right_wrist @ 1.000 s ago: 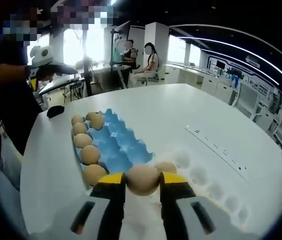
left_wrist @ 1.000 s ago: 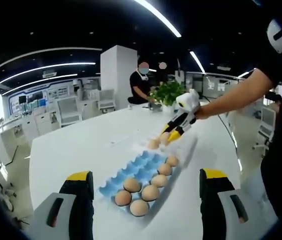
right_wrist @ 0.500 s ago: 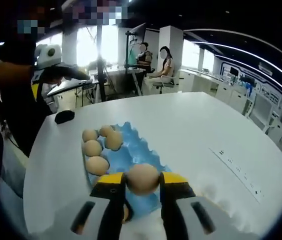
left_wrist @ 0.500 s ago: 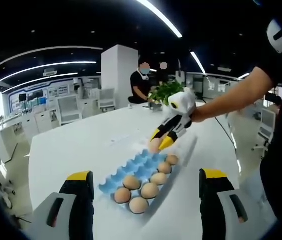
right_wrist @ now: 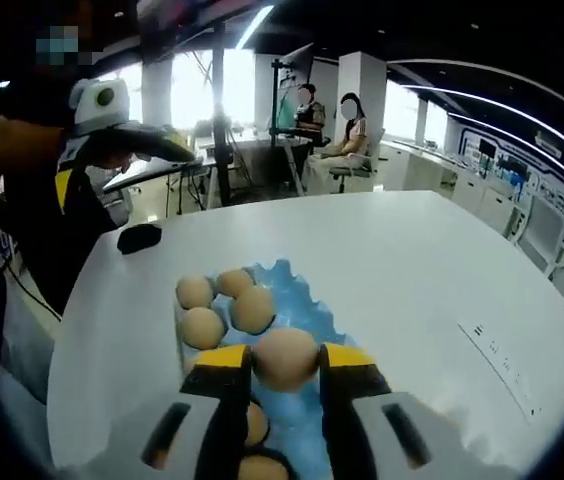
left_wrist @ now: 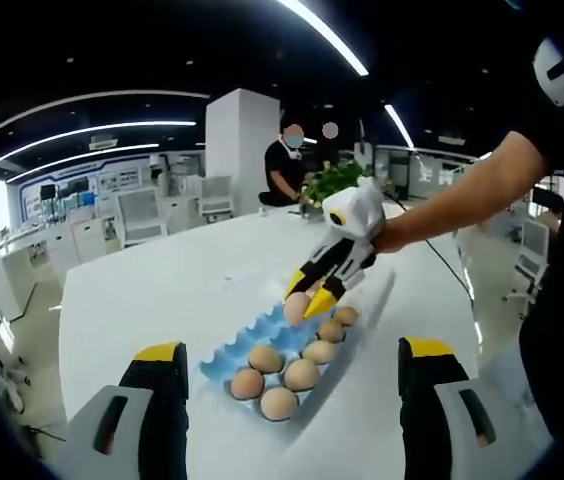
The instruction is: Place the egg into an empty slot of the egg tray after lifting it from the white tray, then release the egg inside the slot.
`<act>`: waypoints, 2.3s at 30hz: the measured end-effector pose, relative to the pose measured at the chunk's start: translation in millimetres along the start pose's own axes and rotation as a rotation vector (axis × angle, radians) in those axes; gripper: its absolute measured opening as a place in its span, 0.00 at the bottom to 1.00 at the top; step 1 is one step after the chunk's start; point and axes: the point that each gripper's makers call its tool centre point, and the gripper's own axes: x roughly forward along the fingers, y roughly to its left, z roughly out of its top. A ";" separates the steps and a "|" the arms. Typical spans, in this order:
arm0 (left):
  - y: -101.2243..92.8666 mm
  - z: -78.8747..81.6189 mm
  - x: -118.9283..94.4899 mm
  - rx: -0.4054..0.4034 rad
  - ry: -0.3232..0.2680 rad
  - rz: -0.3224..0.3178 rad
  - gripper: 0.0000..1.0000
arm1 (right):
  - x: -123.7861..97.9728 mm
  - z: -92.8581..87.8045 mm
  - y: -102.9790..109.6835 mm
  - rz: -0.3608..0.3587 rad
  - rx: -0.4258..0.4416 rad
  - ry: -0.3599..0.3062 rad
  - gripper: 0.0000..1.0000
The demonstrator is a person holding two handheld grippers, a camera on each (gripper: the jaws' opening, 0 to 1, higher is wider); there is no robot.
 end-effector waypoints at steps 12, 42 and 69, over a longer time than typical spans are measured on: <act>2.1 -3.9 -3.3 -0.004 0.006 0.000 0.89 | 22.9 -4.0 10.6 0.020 -0.013 0.027 0.28; 8.6 -2.8 -11.9 -0.009 0.007 0.027 0.89 | 34.5 -15.2 11.5 0.033 -0.028 0.068 0.32; -1.1 1.2 -3.5 0.006 0.003 0.004 0.89 | -19.8 -34.1 -7.0 -0.037 0.037 0.032 0.35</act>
